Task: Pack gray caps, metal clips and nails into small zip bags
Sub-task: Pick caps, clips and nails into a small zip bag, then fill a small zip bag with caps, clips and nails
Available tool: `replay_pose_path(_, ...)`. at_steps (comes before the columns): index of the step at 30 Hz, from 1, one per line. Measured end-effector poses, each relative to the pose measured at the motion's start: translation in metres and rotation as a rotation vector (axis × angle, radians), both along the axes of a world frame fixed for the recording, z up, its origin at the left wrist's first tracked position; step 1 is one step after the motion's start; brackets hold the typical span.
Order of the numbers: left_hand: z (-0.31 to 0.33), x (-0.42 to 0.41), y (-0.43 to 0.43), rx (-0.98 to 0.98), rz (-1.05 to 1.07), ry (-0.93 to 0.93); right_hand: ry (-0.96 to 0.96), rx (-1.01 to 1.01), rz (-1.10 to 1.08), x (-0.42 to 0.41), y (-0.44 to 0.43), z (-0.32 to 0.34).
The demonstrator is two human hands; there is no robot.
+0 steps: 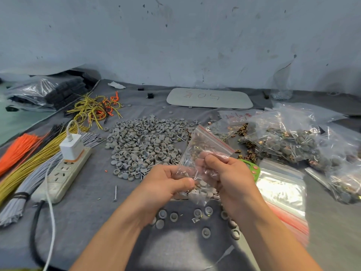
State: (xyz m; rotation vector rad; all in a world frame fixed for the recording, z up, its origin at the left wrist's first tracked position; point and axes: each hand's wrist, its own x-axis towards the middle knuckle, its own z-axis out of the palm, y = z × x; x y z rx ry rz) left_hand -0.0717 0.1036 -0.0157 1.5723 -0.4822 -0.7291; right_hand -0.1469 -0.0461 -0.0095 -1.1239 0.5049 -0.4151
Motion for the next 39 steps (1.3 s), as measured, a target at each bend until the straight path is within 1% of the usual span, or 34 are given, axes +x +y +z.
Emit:
replay_pose_path(2,0.0,-0.001,-0.002,-0.006,0.042,0.039,0.03,-0.03,0.026,0.0,-0.003,-0.002)
replay_pose_path(4,0.0,-0.002,-0.006,-0.028,0.105,0.064,0.067,-0.041,0.157,-0.002,-0.007,-0.004)
replay_pose_path(6,0.001,-0.002,-0.01,-0.09,0.163,0.113,0.058,0.03,0.324,-0.004,-0.007,-0.005)
replay_pose_path(8,0.002,-0.001,-0.014,-0.144,0.208,0.15,0.065,0.031,0.386,-0.006,-0.006,-0.008)
replay_pose_path(11,0.003,-0.006,-0.024,-0.17,0.202,0.173,0.102,-0.102,0.221,-0.01,-0.008,-0.009)
replay_pose_path(14,0.004,-0.016,-0.044,-0.209,0.22,0.192,0.101,-0.131,0.063,-0.016,-0.021,-0.007)
replay_pose_path(17,0.005,-0.023,-0.065,-0.203,0.241,0.168,0.137,-0.16,-0.036,-0.025,-0.034,-0.006)
replay_pose_path(21,0.004,-0.029,-0.091,-0.148,0.225,0.036,0.094,-0.08,-0.12,-0.039,-0.049,-0.004)
replay_pose_path(24,0.0,-0.035,-0.113,-0.121,0.284,-0.067,0.072,-0.06,-0.21,-0.048,-0.061,-0.001)
replay_pose_path(27,0.0,-0.043,-0.135,-0.164,0.321,-0.045,0.077,-0.082,-0.317,-0.056,-0.075,0.002)
replay_pose_path(30,0.002,-0.05,-0.158,-0.233,0.328,0.042,0.045,-0.008,-0.426,-0.063,-0.089,0.004)
replay_pose_path(32,0.011,-0.052,-0.177,-0.286,0.217,0.07,-0.081,0.131,-0.488,-0.064,-0.104,0.013)
replay_pose_path(34,0.021,-0.053,-0.195,-0.388,-0.042,0.083,-0.274,0.241,-0.552,-0.062,-0.124,0.023)
replay_pose_path(35,0.024,-0.055,-0.203,-0.411,-0.141,0.071,-0.328,0.24,-0.605,-0.061,-0.133,0.025)
replay_pose_path(36,0.025,-0.054,-0.209,-0.392,-0.17,0.034,-0.34,0.21,-0.666,-0.06,-0.141,0.026)
replay_pose_path(37,0.024,-0.052,-0.213,-0.338,-0.133,-0.033,-0.314,0.162,-0.721,-0.059,-0.146,0.023)
replay_pose_path(39,0.021,-0.047,-0.213,-0.21,-0.014,-0.205,-0.185,0.046,-0.758,-0.06,-0.146,0.012)
